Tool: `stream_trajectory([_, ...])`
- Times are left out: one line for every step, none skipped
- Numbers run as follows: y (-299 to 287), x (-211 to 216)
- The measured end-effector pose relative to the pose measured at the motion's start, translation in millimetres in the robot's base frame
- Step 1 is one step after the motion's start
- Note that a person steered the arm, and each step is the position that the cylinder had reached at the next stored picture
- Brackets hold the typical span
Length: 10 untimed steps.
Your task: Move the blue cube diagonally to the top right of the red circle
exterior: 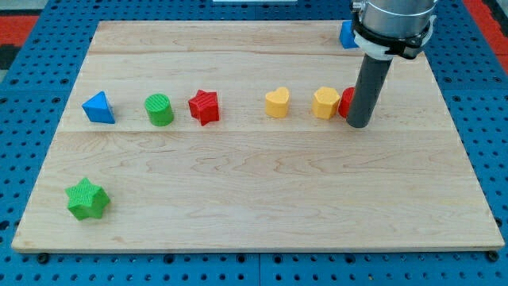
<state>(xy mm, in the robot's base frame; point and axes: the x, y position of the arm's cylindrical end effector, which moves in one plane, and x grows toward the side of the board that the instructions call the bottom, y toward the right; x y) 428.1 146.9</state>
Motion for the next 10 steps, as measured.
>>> stream_trajectory([0, -7])
stream_trajectory([36, -8])
stream_trajectory([85, -16])
stream_trajectory([90, -61])
stream_trajectory([58, -83])
stream_trajectory([-1, -102])
stream_trajectory([-31, -138])
stream_trajectory([-29, -183])
stream_trajectory([-17, -227])
stream_trajectory([27, -226])
